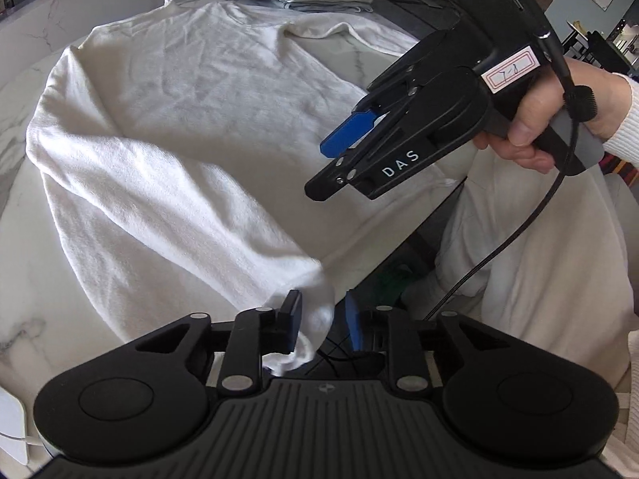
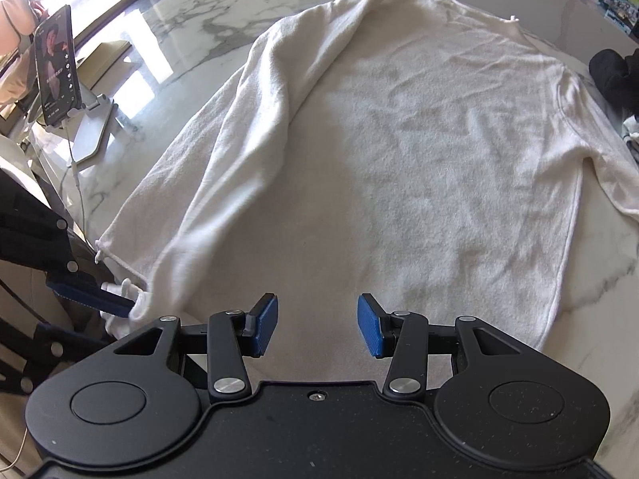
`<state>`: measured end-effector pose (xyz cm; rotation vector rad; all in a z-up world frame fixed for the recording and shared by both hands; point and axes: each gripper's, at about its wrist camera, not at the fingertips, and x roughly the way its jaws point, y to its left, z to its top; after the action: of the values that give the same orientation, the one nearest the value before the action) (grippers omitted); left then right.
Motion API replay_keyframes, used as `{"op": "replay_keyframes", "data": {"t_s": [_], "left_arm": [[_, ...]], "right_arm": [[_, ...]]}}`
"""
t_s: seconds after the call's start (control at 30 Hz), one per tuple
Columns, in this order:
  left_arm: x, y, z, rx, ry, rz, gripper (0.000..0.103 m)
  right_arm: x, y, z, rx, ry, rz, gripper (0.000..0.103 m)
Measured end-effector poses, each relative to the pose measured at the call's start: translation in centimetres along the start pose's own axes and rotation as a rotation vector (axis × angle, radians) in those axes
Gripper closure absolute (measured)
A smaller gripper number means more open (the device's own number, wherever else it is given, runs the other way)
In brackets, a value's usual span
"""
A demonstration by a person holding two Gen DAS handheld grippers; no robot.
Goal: Fold clothes
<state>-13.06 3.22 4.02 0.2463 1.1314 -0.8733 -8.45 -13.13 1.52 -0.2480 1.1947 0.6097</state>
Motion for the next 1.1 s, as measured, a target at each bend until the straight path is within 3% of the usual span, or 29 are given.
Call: {"op": "replay_keyframes", "data": {"t_s": [0.17,0.27,0.37,0.53,0.57,0.63,0.7,0.9,1.1], "left_arm": [[-0.4,0.4,-0.5,-0.066,-0.021,0.112,0.07],[0.0,2.2,-1.0,-0.185,-0.021,0.172,0.07],[0.8,3.7,-1.3,-0.275,-0.037,0.169,0.07],[2.6,4.9,-1.8,-0.39,-0.068,0.098,0.072],[2.8,5.0,-1.8,-0.401,-0.075,0.095,0.074],[3.3,5.2,-1.9,-0.42,-0.09,0.09,0.092],[2.9,5.3,-2.0,-0.429,-0.1,0.082,0.096],[-0.9,4.7,-2.5,-0.375,-0.095,0.17,0.097],[-3.6,5.3,-4.0,-0.39,-0.041,0.261,0.097]], "right_arm": [[-0.5,0.6,-0.6,0.02,-0.032,0.023,0.06],[-0.7,1.1,-1.0,0.041,-0.055,0.049,0.06],[-0.2,1.9,-1.5,0.065,-0.058,0.088,0.06],[1.2,2.7,-2.3,0.093,-0.041,0.127,0.06],[1.4,2.8,-2.4,0.095,-0.038,0.124,0.06],[1.5,2.9,-2.4,0.098,-0.037,0.12,0.06],[1.2,2.8,-2.4,0.098,-0.045,0.118,0.06],[0.5,1.6,-1.9,0.112,-0.066,0.086,0.06],[1.6,1.6,-1.3,0.105,-0.05,0.095,0.06]]}}
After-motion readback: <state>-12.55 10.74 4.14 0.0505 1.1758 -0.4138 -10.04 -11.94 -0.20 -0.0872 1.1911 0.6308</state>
